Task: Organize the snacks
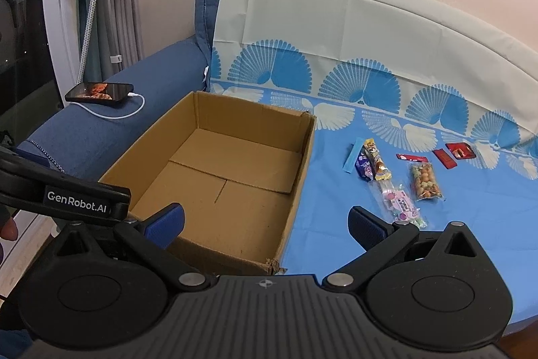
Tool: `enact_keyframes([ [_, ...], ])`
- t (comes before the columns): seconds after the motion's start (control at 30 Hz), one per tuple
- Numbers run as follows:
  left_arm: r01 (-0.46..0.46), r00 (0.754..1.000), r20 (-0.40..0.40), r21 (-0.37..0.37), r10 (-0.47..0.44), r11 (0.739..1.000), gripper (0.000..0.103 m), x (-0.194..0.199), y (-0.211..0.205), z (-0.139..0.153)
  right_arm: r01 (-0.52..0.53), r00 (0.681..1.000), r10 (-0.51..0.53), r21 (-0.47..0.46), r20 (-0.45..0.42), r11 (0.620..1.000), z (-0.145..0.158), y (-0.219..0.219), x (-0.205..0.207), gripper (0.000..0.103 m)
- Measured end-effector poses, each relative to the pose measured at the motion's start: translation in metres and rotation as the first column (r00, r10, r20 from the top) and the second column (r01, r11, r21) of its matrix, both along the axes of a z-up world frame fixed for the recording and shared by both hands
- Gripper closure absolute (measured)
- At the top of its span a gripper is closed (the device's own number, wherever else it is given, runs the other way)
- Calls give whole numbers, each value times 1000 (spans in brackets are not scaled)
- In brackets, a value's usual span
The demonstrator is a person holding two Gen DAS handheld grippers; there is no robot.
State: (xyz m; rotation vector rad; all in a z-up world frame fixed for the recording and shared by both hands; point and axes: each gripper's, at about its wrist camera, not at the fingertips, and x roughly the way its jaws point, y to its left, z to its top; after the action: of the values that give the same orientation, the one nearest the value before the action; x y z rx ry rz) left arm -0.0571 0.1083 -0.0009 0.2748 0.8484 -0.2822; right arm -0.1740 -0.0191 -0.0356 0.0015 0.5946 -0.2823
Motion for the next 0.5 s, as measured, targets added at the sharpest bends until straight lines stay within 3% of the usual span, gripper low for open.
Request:
enact_keyframes([
  [0.5,5,1000,3,4,-5,1000,0,-4,-1,2,-4,1000,2,58,28,998,0,1,-6,0],
])
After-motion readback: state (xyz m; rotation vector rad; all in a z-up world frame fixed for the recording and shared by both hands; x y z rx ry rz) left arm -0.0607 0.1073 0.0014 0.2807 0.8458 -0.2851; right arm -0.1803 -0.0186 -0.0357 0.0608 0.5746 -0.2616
